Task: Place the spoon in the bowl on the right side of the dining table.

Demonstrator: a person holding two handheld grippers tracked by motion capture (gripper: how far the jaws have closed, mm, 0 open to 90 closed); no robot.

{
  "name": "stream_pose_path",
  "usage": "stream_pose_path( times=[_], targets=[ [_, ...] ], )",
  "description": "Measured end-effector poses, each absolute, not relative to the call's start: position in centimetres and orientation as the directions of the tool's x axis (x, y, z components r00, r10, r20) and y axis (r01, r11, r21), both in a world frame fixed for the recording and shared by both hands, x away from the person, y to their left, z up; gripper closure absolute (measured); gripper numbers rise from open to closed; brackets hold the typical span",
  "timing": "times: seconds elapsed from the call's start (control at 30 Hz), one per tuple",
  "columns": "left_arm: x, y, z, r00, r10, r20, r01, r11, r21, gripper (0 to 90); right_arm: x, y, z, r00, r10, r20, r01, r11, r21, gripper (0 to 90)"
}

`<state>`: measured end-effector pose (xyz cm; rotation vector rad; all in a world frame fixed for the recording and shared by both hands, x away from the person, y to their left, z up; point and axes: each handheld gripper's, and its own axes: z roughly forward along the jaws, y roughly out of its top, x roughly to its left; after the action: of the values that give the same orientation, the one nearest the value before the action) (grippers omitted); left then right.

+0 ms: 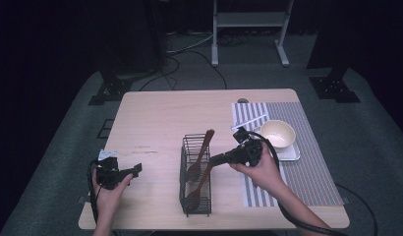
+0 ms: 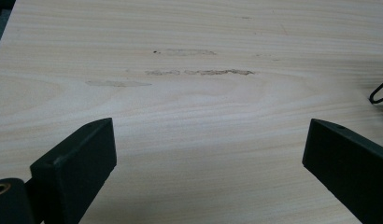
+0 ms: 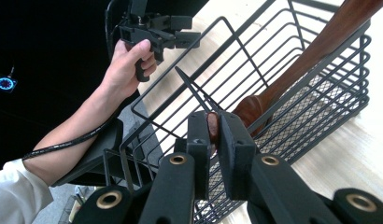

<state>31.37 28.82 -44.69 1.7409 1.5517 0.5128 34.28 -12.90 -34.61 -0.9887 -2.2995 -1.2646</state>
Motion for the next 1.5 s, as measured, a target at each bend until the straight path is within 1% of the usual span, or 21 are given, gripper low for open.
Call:
stream_pose_path(
  times=[0.2,0.27,0.57,1.1,1.5],
  targets=[
    [31.4,28.9,-44.7,0.191,0.966,-0.176,0.673,0.002,0.740,1.8,34.0,-13.4,-33.4,-0.710,0.409,0.573,0.702,0.347,0.622,83.3],
    [31.4,28.9,-44.7,0.190,0.966,-0.176,0.673,0.002,0.740,1.8,34.0,-13.6,-32.8,-0.719,0.416,0.556,0.691,0.347,0.634,83.4],
    [31.4,28.9,-44.7,0.191,0.965,-0.179,0.671,0.005,0.741,1.8,34.1,-14.4,-31.7,-0.720,0.418,0.555,0.689,0.328,0.647,83.4],
    [31.4,28.9,-44.7,0.189,0.965,-0.183,0.672,0.009,0.741,1.8,34.7,-16.5,-30.5,-0.684,0.393,0.615,0.724,0.259,0.639,83.4],
    [31.4,29.0,-44.7,0.188,0.964,-0.187,0.672,0.012,0.740,1.8,34.9,-18.0,-30.0,-0.666,0.390,0.636,0.738,0.215,0.640,83.4]
  ],
)
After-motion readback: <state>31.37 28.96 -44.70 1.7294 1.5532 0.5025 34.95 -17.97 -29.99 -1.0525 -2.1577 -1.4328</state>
